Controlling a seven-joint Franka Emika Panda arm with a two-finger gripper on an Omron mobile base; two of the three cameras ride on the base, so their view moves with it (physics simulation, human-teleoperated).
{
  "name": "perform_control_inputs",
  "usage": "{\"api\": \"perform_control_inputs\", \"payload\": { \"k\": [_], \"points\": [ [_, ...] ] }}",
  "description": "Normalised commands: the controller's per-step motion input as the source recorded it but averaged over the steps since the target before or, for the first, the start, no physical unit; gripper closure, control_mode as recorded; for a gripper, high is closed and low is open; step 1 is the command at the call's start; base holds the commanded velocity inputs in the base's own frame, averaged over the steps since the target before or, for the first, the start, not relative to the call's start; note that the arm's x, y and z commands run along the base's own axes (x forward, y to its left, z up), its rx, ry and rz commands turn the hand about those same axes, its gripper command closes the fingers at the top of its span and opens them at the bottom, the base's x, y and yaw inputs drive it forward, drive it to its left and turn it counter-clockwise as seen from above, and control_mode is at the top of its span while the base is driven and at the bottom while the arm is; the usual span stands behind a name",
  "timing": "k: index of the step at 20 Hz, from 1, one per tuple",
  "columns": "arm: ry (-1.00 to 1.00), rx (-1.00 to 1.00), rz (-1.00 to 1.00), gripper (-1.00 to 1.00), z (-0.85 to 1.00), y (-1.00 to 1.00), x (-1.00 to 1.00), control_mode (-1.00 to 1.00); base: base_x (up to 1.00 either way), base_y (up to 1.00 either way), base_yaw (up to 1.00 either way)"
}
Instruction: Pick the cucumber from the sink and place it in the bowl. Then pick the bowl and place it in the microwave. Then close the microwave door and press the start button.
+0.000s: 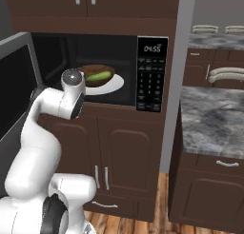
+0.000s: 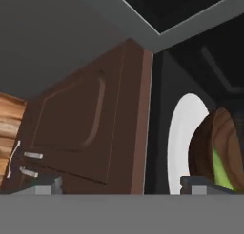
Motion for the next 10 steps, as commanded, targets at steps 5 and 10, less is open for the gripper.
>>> {"api": "perform_control_inputs", "payload": {
  "k": [5,10],
  "points": [
    [-0.01,0.16,0.25,-1.00,0.53,0.00,-1.00,-1.00,0.00,0.00,0.00],
    [-0.01,0.05,0.25,-1.00,0.51,0.10,-1.00,-1.00,0.00,0.00,0.00]
  ]
}}
